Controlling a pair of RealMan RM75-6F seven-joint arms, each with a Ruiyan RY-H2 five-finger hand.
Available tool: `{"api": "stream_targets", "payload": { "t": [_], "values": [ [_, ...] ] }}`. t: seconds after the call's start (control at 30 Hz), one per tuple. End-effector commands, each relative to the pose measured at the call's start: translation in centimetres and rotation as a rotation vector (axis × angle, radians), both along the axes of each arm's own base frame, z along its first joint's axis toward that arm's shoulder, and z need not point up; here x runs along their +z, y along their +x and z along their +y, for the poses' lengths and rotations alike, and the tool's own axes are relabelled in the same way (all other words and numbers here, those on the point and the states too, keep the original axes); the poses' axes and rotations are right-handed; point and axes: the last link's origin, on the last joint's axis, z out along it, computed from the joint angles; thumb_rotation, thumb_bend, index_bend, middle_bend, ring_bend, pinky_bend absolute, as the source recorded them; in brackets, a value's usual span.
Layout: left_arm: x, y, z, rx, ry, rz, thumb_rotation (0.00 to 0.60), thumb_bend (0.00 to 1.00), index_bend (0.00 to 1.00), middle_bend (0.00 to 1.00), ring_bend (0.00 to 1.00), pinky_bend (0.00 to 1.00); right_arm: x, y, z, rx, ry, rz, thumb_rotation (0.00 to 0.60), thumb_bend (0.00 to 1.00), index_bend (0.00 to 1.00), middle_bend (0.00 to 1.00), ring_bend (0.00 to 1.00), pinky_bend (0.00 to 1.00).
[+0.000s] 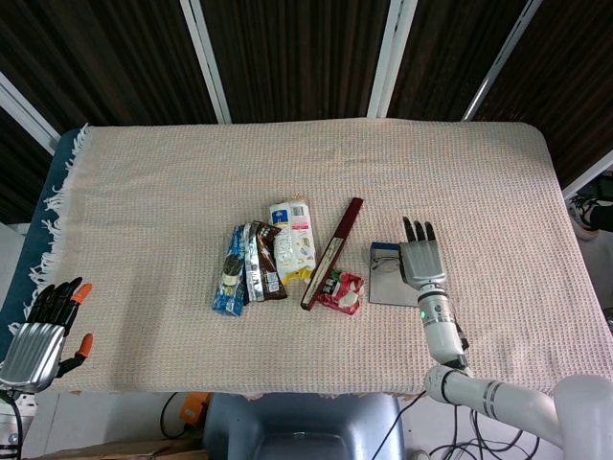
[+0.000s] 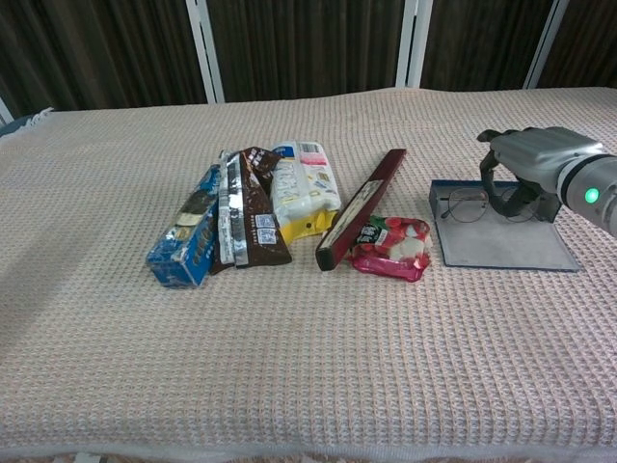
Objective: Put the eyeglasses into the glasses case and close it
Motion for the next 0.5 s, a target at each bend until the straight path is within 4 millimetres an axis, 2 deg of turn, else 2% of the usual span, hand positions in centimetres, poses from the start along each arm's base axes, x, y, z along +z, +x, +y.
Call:
{"api": "stream_targets", "payload": {
  "t": [0.03,0.27,0.5],
  "values": [
    [-0.03,0.01,0.0,-0.001,-0.002,0.001,0.6,0.43,0.0,0.0,0.0,0.03,-0.11,-0.15,-0.09,-0.003,-0.003,0.002,0.6,0.7,0.69,0.02,0.0,0.0],
    [-0.09,0.03,0.0,-0.002,-0.003,0.002,0.6,0.43,0.0,0.0,0.0,0.03,-0.15,-0.18,-0.41,0.002,-0.018,0.016,0.6,0.7,0.66,0.02,0.0,0.0],
    [-0.19,0.07,-0.01,-0.004,-0.008,0.005,0.6,0.43,0.0,0.0,0.0,0.03,-0.04,-0.2,-0.61,0.007,-0.029,0.009,0.6,0.69,0.48,0.02,0.0,0.0]
  ]
}}
